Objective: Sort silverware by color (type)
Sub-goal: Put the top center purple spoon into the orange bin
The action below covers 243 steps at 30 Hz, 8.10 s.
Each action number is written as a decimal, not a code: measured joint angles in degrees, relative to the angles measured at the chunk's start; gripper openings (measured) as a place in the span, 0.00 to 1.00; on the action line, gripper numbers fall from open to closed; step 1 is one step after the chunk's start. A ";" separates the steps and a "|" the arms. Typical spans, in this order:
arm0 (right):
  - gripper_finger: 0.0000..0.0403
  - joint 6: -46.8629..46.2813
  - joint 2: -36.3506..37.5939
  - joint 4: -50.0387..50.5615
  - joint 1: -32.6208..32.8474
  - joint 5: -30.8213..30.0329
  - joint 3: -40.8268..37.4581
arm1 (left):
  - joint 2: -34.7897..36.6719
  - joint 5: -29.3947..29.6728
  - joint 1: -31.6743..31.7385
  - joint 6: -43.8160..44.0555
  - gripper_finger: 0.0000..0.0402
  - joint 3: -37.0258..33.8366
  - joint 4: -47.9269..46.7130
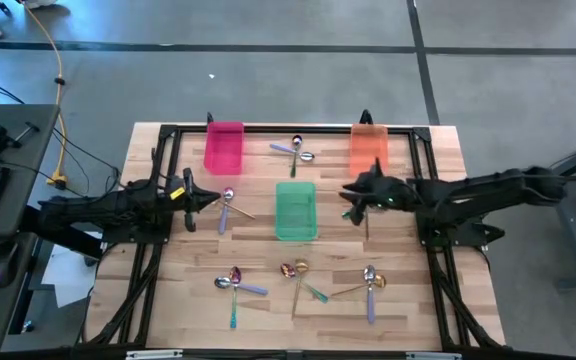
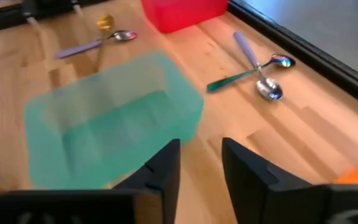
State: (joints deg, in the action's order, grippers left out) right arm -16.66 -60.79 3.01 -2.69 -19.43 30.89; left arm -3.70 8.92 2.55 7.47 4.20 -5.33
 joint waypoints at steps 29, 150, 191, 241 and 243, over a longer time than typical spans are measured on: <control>0.31 -12.29 -48.45 18.78 -36.41 28.21 39.57 | -7.32 1.45 0.04 2.37 0.00 -0.01 2.52; 0.13 42.16 -56.11 52.67 -32.95 24.44 66.98 | -7.35 4.31 0.02 7.02 0.00 0.01 -1.27; 0.07 59.87 -60.57 38.10 -29.36 25.43 54.82 | -7.46 4.33 0.04 6.94 0.00 0.00 -0.82; 0.02 7.92 -33.47 38.90 -34.36 24.21 45.08 | -7.46 6.29 0.04 3.22 0.00 -0.01 -0.95; 0.05 6.59 -34.23 38.45 -33.38 24.17 45.62 | -7.44 6.30 0.04 3.63 0.00 0.01 -0.87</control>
State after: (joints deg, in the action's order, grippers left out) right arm -10.07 -95.02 41.46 -36.07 4.73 76.51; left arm -11.14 15.22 2.59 11.10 4.21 -6.20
